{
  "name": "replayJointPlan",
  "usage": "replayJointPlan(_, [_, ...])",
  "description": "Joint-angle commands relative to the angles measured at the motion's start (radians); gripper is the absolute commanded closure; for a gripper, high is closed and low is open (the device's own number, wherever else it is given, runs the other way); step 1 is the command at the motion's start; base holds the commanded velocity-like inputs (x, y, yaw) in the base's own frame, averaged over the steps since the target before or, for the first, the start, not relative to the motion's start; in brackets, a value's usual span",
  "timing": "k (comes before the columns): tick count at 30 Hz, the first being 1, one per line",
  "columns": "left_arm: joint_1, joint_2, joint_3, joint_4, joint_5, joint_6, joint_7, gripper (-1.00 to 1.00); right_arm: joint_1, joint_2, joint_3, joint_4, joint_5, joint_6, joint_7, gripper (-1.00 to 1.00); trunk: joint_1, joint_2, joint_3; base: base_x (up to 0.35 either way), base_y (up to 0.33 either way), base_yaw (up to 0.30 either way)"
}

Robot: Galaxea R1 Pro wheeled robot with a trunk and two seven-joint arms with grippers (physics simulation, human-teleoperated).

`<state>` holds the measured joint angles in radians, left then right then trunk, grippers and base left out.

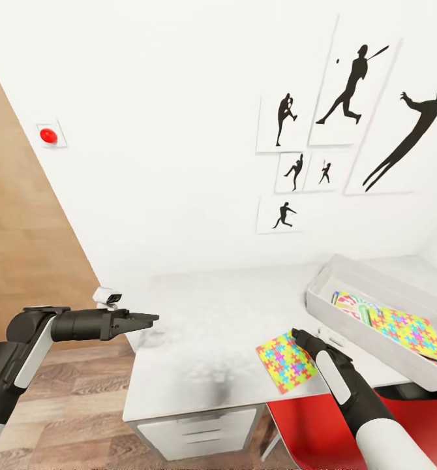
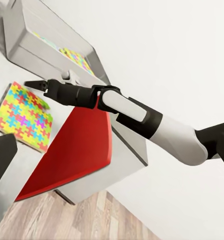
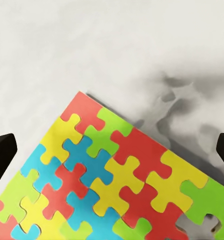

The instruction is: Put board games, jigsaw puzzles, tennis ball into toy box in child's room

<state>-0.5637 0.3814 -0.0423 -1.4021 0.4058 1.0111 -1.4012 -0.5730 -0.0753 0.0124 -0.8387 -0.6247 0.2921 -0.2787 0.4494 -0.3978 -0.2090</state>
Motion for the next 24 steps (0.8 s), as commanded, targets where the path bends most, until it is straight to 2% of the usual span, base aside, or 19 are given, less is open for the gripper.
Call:
replayJointPlan(1, [-0.001, 0.001, -0.002, 0.0, 0.004, 0.01, -0.001, -1.0, -0.001, 0.0, 0.001, -0.002, -0.007, 0.004, -0.007, -1.0, 0.001, -0.002, -0.004, 0.0, 0.0, 0.0])
replayJointPlan(13, [-0.001, 0.001, -0.002, 0.0, 0.004, 0.01, 0.001, -1.0, -0.001, 0.003, 0.001, -0.002, -0.005, -0.004, -0.004, -1.0, 0.001, -0.002, -0.022, 0.0, 0.061, 0.0])
replayJointPlan(24, [-0.001, 0.001, -0.002, 0.0, 0.004, 0.01, -0.001, -1.0, -0.001, 0.008, 0.004, -0.002, -0.004, -0.01, -0.003, -1.0, 0.001, -0.002, -0.025, 0.0, 0.012, 0.0])
